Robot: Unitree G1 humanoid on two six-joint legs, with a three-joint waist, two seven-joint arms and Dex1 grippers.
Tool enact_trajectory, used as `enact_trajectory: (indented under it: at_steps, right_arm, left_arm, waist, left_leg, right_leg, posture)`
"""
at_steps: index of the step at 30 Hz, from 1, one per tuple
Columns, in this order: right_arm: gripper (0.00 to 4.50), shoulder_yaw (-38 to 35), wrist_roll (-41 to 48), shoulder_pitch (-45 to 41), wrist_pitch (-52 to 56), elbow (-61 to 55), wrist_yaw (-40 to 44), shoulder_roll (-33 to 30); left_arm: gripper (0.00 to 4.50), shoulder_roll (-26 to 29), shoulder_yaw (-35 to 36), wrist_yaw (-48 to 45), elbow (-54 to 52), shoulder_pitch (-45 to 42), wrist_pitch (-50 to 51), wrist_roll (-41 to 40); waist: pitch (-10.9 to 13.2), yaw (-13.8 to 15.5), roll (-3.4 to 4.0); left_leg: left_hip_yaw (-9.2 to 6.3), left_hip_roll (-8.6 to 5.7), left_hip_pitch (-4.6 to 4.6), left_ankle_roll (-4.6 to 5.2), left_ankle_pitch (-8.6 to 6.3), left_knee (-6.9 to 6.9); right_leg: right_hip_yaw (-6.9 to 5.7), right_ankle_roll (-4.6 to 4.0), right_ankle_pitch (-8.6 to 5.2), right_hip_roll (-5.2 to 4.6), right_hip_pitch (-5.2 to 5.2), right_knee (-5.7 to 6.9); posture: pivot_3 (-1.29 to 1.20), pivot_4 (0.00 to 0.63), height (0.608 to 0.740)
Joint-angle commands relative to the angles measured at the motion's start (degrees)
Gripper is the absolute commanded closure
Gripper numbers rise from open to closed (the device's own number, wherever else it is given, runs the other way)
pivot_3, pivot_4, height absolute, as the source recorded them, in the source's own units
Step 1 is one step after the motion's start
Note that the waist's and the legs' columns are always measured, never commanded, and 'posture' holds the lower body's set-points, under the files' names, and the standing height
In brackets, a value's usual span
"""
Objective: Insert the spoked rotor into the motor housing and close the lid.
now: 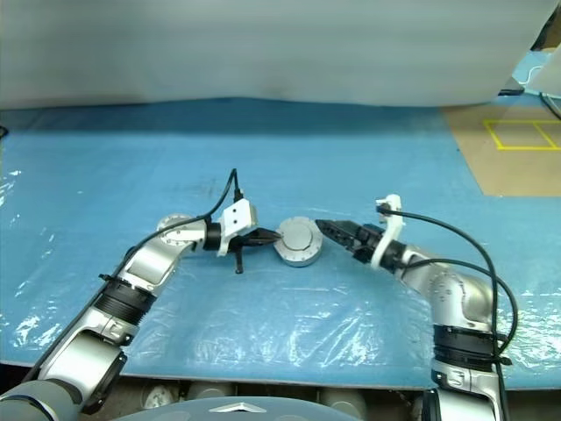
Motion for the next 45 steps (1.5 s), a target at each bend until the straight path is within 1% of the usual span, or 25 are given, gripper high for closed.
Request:
enact_trajectory:
  at_steps: [1,9,15,22,25,30,32,33,34,35,42,45]
  right_arm:
    - [0.04,0.46,2.79,2.07,6.75,0.33,-1.38,-0.08]
    - [0.04,3.56,1.64,3.65,6.23,2.11,-3.17,3.39]
    - [0.04,2.66,1.07,1.38,4.31,3.75,-5.61,7.00]
    - [0.04,2.63,0.55,0.42,1.72,4.59,-7.27,8.53]
    - [0.67,2.38,1.08,0.68,1.47,4.57,-7.22,8.20]
    - [2.34,1.96,2.27,0.90,1.50,4.17,-7.02,7.96]
    - [2.66,2.12,2.79,0.88,1.45,4.00,-7.12,7.96]
    - [2.91,2.21,2.96,0.87,1.41,3.97,-7.16,8.00]
    - [3.25,2.35,3.07,0.85,1.33,3.97,-7.19,8.07]
    - [3.35,2.51,3.18,0.85,1.26,3.90,-7.19,8.15]
    - [3.35,3.38,3.22,0.86,1.11,3.48,-7.43,8.87]
    - [3.35,2.21,3.42,0.71,0.72,4.16,-8.50,9.82]
  left_arm:
    - [4.50,0.72,-1.67,-0.70,1.58,1.32,0.27,1.46]
    - [4.50,0.59,-1.66,-0.60,2.42,0.87,-0.35,1.72]
    - [4.50,0.98,-1.60,-0.61,2.11,1.30,-0.36,1.79]
    - [4.50,0.95,-1.64,-0.45,2.03,1.43,-0.38,1.91]
    - [4.50,0.85,-1.62,-0.45,1.98,1.49,-0.30,1.82]
    - [4.50,0.62,-1.79,-0.44,1.95,1.61,-0.35,1.88]
    - [4.50,0.57,-1.80,-0.45,1.82,1.64,-0.24,1.86]
    - [4.50,0.55,-1.81,-0.44,1.79,1.64,-0.21,1.87]
    - [4.50,0.51,-1.80,-0.43,1.79,1.60,-0.19,1.91]
    - [4.50,0.50,-1.78,-0.42,1.77,1.56,-0.16,1.94]
    - [4.50,0.48,-1.49,-0.37,1.76,1.30,0.10,1.88]
    - [4.50,-0.25,1.22,0.00,0.01,0.98,0.88,-1.01]
  waist:
    - [-0.01,-0.03,0.04]
    - [-0.07,-0.11,0.01]
    - [-0.11,-0.18,-0.04]
    - [-0.11,-0.15,-0.03]
    - [-0.11,-0.12,-0.03]
    - [-0.12,-0.09,0.06]
    - [-0.14,-0.07,0.10]
    - [-0.14,-0.07,0.09]
    - [-0.16,-0.07,0.12]
    - [-0.16,-0.07,0.14]
    - [-0.16,-0.08,0.14]
    - [-0.16,-0.12,0.14]
  left_leg:
    - [0.00,0.02,0.00,0.00,0.00,-0.03]
    - [0.02,0.07,0.25,0.00,0.00,-0.05]
    - [0.03,0.08,0.31,0.00,0.00,-0.10]
    - [0.05,0.07,0.31,0.00,0.00,-0.10]
    - [0.05,0.06,0.30,0.00,0.00,-0.11]
    - [0.05,0.04,0.28,0.00,0.00,-0.17]
    - [0.05,0.04,0.29,0.00,0.00,-0.18]
    - [0.05,0.04,0.27,0.00,0.00,-0.18]
    - [0.05,0.04,0.27,0.00,0.00,-0.17]
    - [0.05,0.04,0.31,0.00,0.00,-0.17]
    - [0.06,0.03,0.30,0.00,0.00,-0.17]
    - [0.06,0.03,0.30,0.00,0.00,-0.17]
  right_leg:
    - [-0.01,0.00,0.00,0.00,0.01,-0.02]
    - [-0.01,-0.22,-0.14,-0.01,0.30,-0.23]
    - [-0.02,-0.23,-0.13,-0.01,0.38,-0.40]
    - [-0.02,-0.23,-0.13,-0.02,0.38,-0.41]
    - [-0.02,-0.22,-0.13,-0.02,0.38,-0.41]
    - [-0.03,-0.20,-0.12,-0.02,0.36,-0.44]
    - [-0.03,-0.18,-0.11,-0.02,0.37,-0.44]
    - [-0.03,-0.19,-0.12,-0.02,0.37,-0.45]
    - [-0.03,-0.22,-0.13,-0.03,0.37,-0.45]
    - [-0.03,-0.22,-0.13,-0.03,0.39,-0.45]
    - [-0.03,-0.22,-0.13,-0.04,0.38,-0.45]
    - [-0.03,-0.22,-0.13,-0.04,0.38,-0.45]
  posture:
    - [0.00,0.150,0.740]
    - [0.00,0.150,0.740]
    - [0.00,0.150,0.740]
    - [0.00,0.150,0.740]
    - [0.00,0.150,0.740]
    - [0.00,0.150,0.740]
    - [0.00,0.150,0.740]
    - [0.00,0.150,0.740]
    - [0.00,0.150,0.740]
    - [0.00,0.150,0.740]
    - [0.00,0.150,0.740]
    - [0.00,0.150,0.740]
